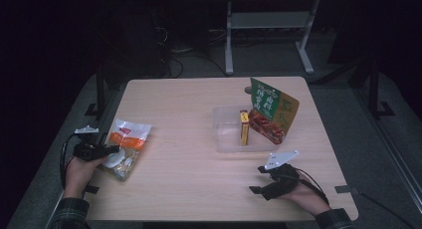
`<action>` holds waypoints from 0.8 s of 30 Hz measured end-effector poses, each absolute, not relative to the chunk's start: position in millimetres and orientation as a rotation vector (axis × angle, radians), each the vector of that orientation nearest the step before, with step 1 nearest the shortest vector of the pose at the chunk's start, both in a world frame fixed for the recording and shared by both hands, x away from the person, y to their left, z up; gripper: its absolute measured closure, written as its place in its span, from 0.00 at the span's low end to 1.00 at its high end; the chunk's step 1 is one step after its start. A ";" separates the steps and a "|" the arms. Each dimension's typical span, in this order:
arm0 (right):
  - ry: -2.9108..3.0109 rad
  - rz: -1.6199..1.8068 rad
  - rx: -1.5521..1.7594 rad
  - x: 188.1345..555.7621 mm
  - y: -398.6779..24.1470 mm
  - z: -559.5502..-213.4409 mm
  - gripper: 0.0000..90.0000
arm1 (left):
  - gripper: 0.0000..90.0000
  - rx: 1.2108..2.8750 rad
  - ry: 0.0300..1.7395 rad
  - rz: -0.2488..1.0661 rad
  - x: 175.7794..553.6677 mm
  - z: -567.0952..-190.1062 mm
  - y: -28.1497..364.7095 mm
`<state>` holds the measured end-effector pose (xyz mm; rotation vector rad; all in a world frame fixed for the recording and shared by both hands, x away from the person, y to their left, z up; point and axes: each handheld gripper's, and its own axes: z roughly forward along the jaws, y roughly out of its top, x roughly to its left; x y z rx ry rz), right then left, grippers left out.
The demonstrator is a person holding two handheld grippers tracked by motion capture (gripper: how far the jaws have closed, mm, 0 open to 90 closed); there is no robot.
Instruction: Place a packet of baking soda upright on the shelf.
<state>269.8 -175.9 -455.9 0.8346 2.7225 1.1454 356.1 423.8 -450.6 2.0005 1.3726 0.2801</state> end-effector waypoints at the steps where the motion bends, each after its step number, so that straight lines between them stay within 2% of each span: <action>1: 2.722 1.146 0.832 269.8 -175.9 -456.1 0.26 | 0.84 2.007 1.367 0.270 355.8 -450.6 423.8; 4: 2.722 1.146 0.832 269.9 -176.1 -456.1 0.26 | 0.94 2.015 1.350 0.259 354.9 -450.4 423.8; 9: 2.720 1.147 0.835 270.0 -176.3 -456.0 0.26 | 0.98 1.966 1.326 0.262 351.3 -445.3 423.8; 24: 2.711 1.196 0.846 270.2 -178.2 -452.8 0.26 | 0.99 1.873 1.163 0.291 328.4 -403.7 399.7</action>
